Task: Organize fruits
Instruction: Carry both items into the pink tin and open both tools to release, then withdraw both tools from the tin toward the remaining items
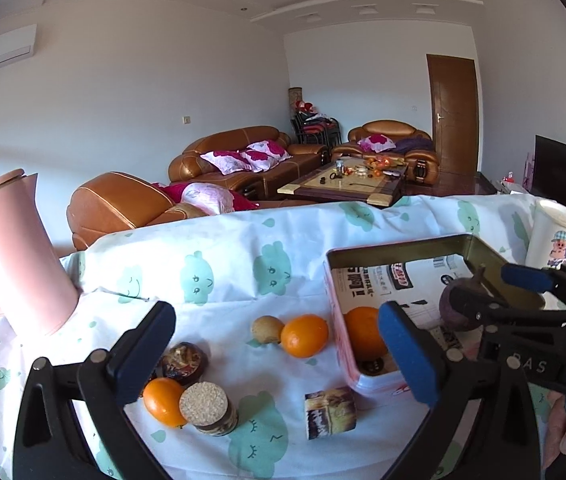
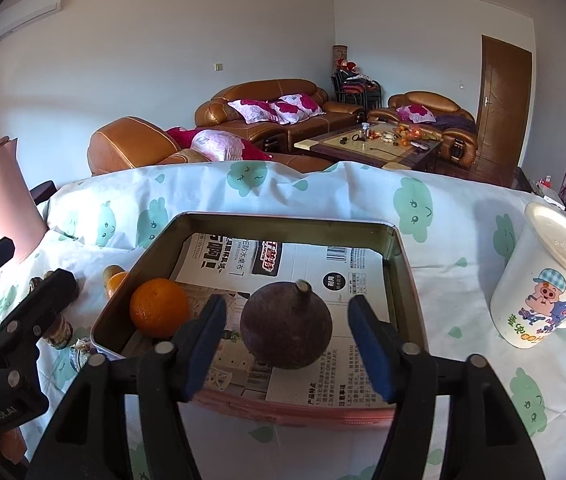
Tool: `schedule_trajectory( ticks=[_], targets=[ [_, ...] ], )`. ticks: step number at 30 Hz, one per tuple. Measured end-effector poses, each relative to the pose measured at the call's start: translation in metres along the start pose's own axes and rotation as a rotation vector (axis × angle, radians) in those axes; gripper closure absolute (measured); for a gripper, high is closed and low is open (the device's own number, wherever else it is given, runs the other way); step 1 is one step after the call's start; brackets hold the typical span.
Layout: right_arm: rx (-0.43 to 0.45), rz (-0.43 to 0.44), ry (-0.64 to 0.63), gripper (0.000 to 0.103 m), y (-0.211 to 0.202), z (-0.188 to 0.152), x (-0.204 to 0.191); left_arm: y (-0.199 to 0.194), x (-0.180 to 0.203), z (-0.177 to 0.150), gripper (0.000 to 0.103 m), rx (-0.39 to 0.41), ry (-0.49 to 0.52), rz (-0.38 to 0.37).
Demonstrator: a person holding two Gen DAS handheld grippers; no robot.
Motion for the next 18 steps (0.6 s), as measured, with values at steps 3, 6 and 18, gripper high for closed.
schedule_trajectory(
  ticks=[3, 6, 18],
  targets=[
    [0.031, -0.01, -0.019, 0.026, -0.005, 0.002, -0.003, -0.002, 0.0, -0.003, 0.0, -0.001, 0.015, 0.017],
    [0.093, -0.055, -0.019, 0.026, -0.016, 0.008, 0.0, -0.003, -0.002, -0.006, 0.0, -0.015, 0.009, 0.016],
    [0.206, -0.14, 0.082, 0.026, -0.054, 0.015, 0.011, -0.01, -0.022, -0.017, 0.0, -0.06, -0.014, 0.03]
  ],
)
Point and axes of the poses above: each gripper's, at about its wrist camera, not at the fingertips, and y roughly the way its jaws point, x to its right, z to its top, the point moved 8 cm from there along y, roughly the way its jaws point, and after that the axes turned 10 degrees about x, right-handed, at the moved point
